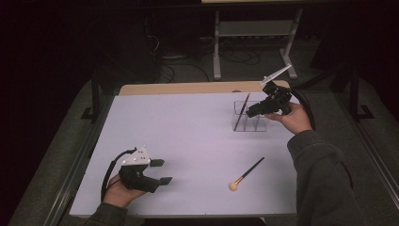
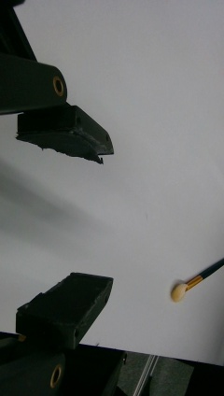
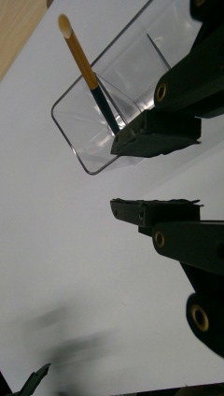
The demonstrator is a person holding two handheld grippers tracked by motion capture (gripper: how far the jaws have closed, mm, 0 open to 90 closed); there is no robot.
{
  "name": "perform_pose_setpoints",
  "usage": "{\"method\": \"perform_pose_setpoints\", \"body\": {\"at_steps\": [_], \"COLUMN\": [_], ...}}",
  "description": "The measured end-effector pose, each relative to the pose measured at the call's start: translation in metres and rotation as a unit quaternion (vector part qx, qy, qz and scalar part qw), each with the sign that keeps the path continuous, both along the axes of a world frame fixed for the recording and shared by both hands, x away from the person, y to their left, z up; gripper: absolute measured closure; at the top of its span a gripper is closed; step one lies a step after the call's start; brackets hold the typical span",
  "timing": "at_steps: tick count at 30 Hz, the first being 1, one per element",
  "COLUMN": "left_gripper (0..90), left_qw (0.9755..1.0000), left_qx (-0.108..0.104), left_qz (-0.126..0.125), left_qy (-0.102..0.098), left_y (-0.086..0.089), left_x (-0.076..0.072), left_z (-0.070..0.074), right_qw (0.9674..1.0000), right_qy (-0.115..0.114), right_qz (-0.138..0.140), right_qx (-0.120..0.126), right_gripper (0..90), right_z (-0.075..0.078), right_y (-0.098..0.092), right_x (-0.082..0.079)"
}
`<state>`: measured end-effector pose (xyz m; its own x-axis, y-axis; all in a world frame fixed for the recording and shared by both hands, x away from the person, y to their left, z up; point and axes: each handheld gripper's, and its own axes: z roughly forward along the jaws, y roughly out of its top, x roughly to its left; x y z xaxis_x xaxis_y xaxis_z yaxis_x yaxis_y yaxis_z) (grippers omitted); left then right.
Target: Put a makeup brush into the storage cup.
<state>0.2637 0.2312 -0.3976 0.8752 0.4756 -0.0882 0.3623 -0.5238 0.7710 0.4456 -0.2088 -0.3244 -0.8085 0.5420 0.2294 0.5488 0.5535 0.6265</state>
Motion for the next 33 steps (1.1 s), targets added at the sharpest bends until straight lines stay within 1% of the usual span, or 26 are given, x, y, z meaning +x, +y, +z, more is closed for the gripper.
{"method": "perform_pose_setpoints", "body": {"at_steps": [1, 6, 9, 10, 11, 12, 13, 21, 22, 23, 24, 25, 26, 28, 33], "left_gripper": [30.3, 30.3, 30.3, 30.3, 30.3, 30.3, 30.3, 30.3, 30.3, 30.3, 30.3, 30.3, 30.3, 30.3, 30.2], "left_qw": [1.0, 1.0, 1.0, 1.0, 1.0, 1.0, 1.0, 1.0, 1.0, 1.0, 1.0, 1.0, 1.0, 1.0, 1.0], "left_qx": [0.0, 0.001, 0.002, 0.002, 0.002, 0.002, 0.002, 0.002, 0.002, 0.003, 0.003, 0.003, 0.003, 0.003, 0.004], "left_qz": [0.001, 0.001, 0.0, 0.0, 0.001, 0.001, 0.001, 0.002, 0.002, 0.002, 0.002, 0.002, 0.002, 0.002, 0.002], "left_qy": [0.003, 0.003, 0.002, 0.002, 0.002, 0.002, 0.001, 0.002, 0.002, 0.001, 0.002, 0.001, 0.002, 0.002, 0.004], "left_y": [0.0, -0.001, -0.001, -0.001, -0.001, -0.001, -0.001, -0.001, -0.001, 0.0, 0.0, 0.0, 0.0, 0.0, 0.0], "left_x": [0.0, 0.0, 0.0, 0.001, 0.001, 0.001, 0.001, 0.001, 0.001, 0.001, 0.001, 0.002, 0.001, 0.002, 0.002], "left_z": [0.0, 0.0, -0.001, -0.001, -0.001, -0.001, -0.001, -0.001, -0.001, -0.001, -0.001, -0.002, -0.002, -0.002, -0.002], "right_qw": [1.0, 1.0, 1.0, 1.0, 1.0, 1.0, 1.0, 0.9999, 0.9999, 0.9999, 0.9999, 0.9999, 0.9999, 0.9999, 0.9998], "right_qy": [-0.001, 0.006, 0.005, 0.001, 0.006, 0.005, 0.008, 0.003, 0.008, 0.004, 0.006, 0.001, 0.008, 0.005, 0.007], "right_qz": [0.002, 0.003, 0.003, 0.005, 0.003, 0.003, 0.003, 0.003, 0.002, 0.003, 0.003, 0.005, 0.003, 0.005, 0.007], "right_qx": [0.0, 0.002, 0.002, 0.0, 0.004, 0.003, 0.005, 0.009, 0.012, 0.013, 0.013, 0.012, 0.014, 0.015, 0.019], "right_gripper": [65.8, 65.3, 65.2, 65.2, 65.2, 65.1, 64.9, 64.3, 64.1, 64.0, 63.9, 63.9, 63.6, 63.6, 63.1], "right_z": [-0.002, -0.009, -0.012, -0.013, -0.013, -0.014, -0.014, -0.02, -0.02, -0.021, -0.021, -0.023, -0.023, -0.024, -0.028], "right_y": [-0.001, -0.004, -0.005, -0.006, -0.006, -0.007, -0.007, -0.012, -0.013, -0.013, -0.013, -0.014, -0.014, -0.015, -0.015], "right_x": [0.0, -0.005, -0.009, -0.01, -0.012, -0.013, -0.014, -0.022, -0.024, -0.024, -0.026, -0.026, -0.028, -0.029, -0.032]}}
